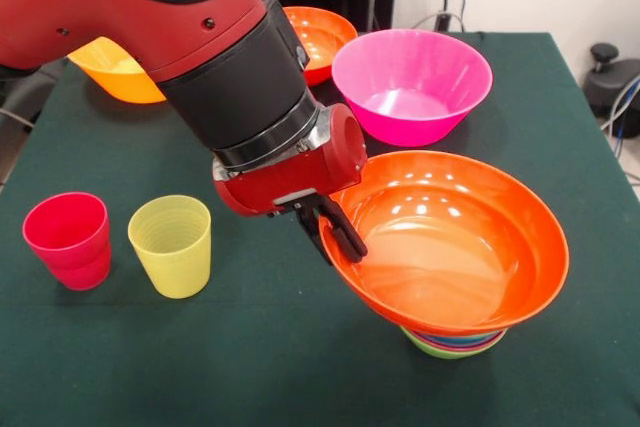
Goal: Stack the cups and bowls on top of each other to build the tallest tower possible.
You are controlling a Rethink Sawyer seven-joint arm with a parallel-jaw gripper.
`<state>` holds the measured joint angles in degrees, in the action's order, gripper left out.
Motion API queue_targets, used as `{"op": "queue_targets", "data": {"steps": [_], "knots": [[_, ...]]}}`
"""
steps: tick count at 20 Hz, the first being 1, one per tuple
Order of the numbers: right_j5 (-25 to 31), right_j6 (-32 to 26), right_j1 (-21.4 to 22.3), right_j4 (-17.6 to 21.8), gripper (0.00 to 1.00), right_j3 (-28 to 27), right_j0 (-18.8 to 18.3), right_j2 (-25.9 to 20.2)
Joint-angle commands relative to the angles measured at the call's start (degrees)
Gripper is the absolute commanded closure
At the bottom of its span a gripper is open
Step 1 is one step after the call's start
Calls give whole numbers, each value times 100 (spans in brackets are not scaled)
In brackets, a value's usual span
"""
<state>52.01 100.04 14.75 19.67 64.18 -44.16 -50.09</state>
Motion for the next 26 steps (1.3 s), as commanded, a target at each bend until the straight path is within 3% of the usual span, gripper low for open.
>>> {"op": "queue_targets", "data": {"steps": [1,7,26], "knots": [[509,-1408,-28,186,100,57,148,85],[206,-1102,143,195,100,551,67,104],[144,-1233,11,212,100,430,73,58]]}}
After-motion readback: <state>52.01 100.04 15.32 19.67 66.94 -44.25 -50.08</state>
